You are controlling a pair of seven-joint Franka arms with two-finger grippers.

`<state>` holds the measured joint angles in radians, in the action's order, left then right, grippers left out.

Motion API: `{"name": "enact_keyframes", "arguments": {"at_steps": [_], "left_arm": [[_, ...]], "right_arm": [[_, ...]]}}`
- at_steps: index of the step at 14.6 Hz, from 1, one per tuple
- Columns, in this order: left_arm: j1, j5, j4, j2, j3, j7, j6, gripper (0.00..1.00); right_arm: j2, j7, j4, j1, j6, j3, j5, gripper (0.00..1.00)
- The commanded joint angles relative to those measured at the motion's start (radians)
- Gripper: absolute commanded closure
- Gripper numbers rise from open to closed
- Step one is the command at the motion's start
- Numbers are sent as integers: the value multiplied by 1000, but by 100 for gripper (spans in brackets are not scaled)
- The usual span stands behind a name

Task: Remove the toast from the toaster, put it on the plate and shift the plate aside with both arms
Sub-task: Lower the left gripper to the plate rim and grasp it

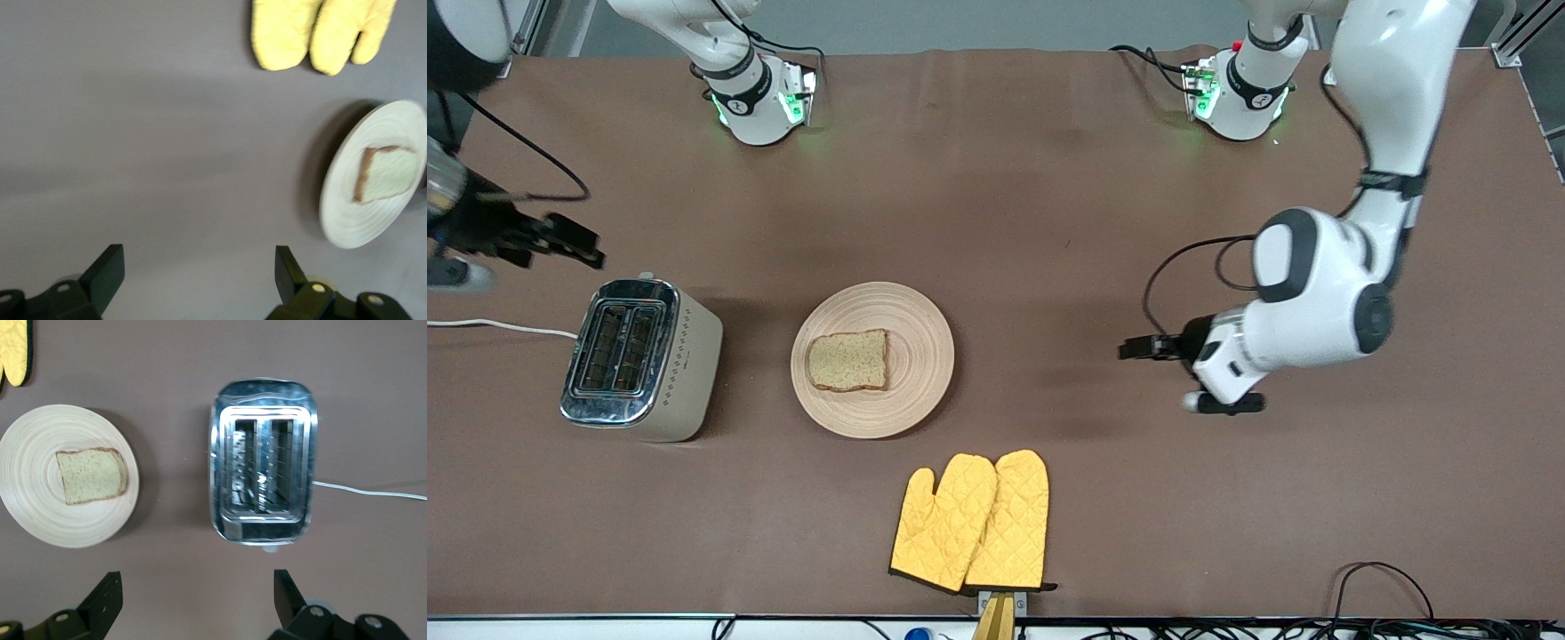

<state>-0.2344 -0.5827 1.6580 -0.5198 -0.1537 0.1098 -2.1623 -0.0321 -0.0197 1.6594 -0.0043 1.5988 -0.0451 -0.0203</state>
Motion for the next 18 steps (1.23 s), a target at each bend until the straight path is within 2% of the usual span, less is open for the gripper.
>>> {"name": "enact_keyframes", "arguments": {"at_steps": [1,4,8,14,18], "left_arm": [[-113,-103,-14,-84,-4,17,-179,0],[-221,-250,-61,-181,-10,16,-344,1],[-331,-428,-205,-327,-10,17,-428,1],[-387,-457,-386,-477,-12,-1,-452,1],[-408,-459,-414,-514,-12,-12,-485,1]], "right_arm": [[-75,-66,26,-51,-52,14,14,0],[-91,-60,30,-45,-72,27,57,0],[-88,-60,25,-26,-71,30,60,0],[-85,-65,22,-31,-74,27,60,0],[-86,-66,22,-34,-72,25,62,0]]}}
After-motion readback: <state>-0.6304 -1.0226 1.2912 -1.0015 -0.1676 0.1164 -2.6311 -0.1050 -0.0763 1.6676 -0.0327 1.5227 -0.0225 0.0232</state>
